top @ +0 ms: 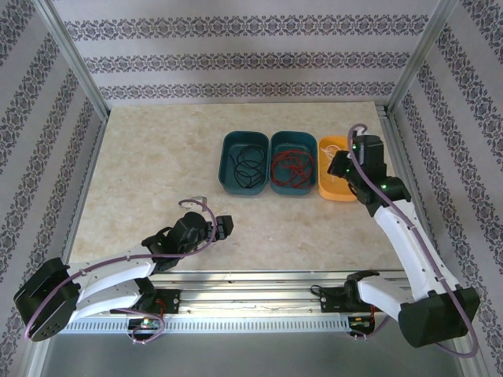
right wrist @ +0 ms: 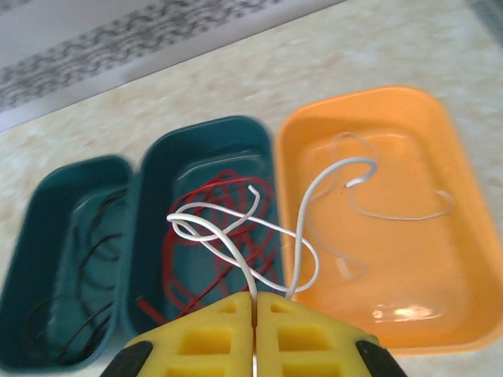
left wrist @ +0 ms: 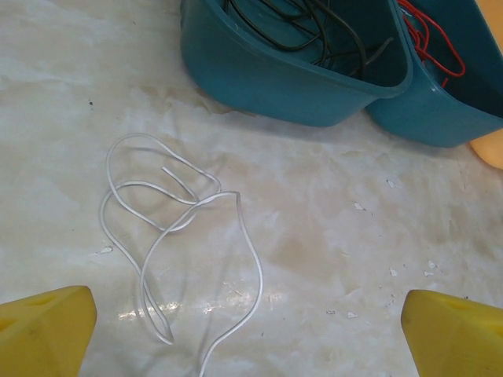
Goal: Untangle the cables
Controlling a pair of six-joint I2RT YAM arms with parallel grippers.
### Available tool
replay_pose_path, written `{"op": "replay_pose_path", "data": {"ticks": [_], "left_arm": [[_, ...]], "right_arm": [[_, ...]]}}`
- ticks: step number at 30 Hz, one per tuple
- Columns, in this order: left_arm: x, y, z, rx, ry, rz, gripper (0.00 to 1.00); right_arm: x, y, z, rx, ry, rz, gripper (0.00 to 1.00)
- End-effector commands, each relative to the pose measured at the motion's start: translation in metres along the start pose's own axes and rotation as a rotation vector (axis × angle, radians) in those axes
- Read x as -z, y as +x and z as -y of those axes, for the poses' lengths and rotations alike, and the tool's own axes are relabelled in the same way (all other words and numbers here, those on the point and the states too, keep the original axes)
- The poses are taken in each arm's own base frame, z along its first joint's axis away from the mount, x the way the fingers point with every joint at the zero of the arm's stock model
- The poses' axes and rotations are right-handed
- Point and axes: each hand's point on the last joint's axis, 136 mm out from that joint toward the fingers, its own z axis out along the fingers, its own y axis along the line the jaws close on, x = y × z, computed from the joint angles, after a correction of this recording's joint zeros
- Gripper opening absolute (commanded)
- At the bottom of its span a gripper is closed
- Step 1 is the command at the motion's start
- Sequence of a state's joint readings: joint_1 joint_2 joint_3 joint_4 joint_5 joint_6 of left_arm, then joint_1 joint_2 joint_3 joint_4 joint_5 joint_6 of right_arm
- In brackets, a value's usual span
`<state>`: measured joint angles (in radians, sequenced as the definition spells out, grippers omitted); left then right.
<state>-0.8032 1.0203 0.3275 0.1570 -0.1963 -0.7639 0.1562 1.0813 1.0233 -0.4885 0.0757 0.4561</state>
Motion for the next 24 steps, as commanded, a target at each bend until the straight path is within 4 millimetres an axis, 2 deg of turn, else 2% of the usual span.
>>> {"op": "replay_pose_path", "data": {"ticks": [1,5,10,17,20,24], "left_arm": [[0.002,-0.007,-0.004,0.009,-0.031,0.013,0.99],[0.003,-0.007,-0.004,0.006,-0.031,0.012,0.99],[0.005,-0.007,-0.006,0.011,-0.028,0.014,0.99],[0.011,-0.007,-0.010,0.020,-0.037,0.026,0.99],[0.013,-0.009,-0.011,0.027,-0.036,0.038,0.99],[0.015,-0.009,-0.013,0.034,-0.034,0.044,0.99]], "right_arm": [[-0.011,-0.014,0.018,-0.035,0.036,0.008,0.07],[-0.035,-0.016,0.038,-0.081,0.073,-0.031,0.08],[-0.067,-0.005,0.051,-0.101,0.096,-0.110,0.10],[-0.093,0.006,0.070,-0.134,0.125,-0.170,0.12],[-0.103,0.013,0.076,-0.159,0.123,-0.205,0.15],[-0.111,0.022,0.082,-0.170,0.125,-0.248,0.28]]}}
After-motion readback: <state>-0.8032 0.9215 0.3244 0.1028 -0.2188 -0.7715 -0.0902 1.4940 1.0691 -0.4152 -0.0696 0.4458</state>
